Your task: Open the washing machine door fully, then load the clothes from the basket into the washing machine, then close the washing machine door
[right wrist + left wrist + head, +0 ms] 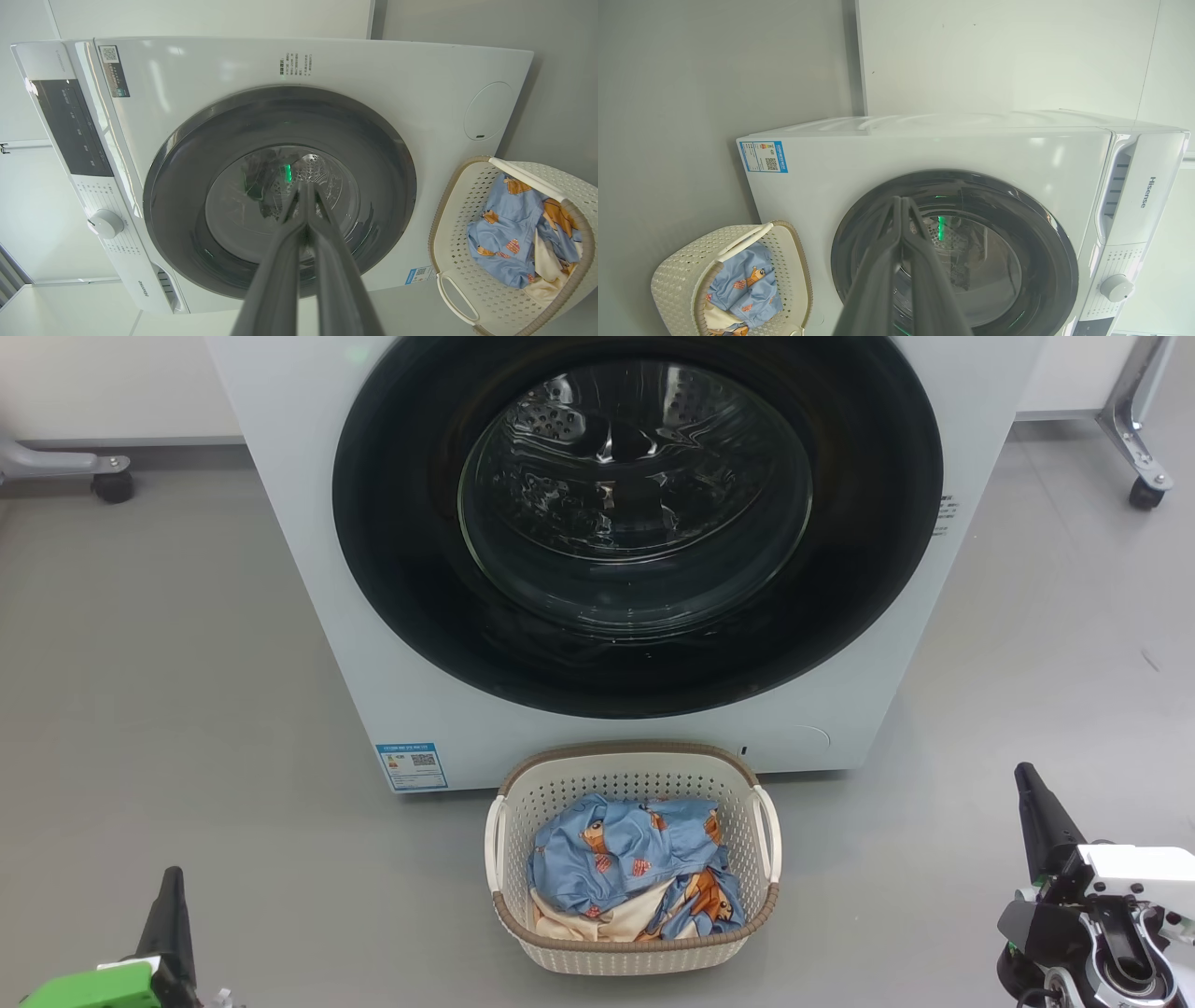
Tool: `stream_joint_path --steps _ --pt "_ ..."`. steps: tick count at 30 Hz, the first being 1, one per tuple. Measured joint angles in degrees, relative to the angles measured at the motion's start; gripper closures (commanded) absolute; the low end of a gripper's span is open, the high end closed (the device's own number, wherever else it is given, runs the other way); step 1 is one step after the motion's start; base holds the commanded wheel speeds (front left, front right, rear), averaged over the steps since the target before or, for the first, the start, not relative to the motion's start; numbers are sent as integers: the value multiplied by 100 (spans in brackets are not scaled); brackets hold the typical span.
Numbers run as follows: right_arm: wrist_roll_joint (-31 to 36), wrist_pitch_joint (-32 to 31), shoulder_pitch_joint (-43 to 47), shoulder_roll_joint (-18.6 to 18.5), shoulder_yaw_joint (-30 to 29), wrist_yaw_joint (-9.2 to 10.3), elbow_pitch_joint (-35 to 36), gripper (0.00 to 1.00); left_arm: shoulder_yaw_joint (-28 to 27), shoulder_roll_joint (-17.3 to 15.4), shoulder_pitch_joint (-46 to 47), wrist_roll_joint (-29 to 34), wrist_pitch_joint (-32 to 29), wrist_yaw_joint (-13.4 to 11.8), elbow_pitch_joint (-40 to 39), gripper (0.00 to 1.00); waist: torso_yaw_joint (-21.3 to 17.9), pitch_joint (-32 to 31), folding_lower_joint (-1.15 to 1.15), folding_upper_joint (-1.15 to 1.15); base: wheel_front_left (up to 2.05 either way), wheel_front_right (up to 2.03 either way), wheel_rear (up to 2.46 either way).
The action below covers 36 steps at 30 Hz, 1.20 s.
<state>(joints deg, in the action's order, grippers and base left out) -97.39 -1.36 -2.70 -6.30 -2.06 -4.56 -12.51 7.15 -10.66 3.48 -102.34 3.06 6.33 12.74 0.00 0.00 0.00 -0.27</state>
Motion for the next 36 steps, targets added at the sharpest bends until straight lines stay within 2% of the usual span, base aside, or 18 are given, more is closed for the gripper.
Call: stream_joint_path --steps 36 --pt "0 -25 -1 4 -5 0 0 100 -11 4 0 0 0 0 0 100 0 0 0 0 0 0 0"
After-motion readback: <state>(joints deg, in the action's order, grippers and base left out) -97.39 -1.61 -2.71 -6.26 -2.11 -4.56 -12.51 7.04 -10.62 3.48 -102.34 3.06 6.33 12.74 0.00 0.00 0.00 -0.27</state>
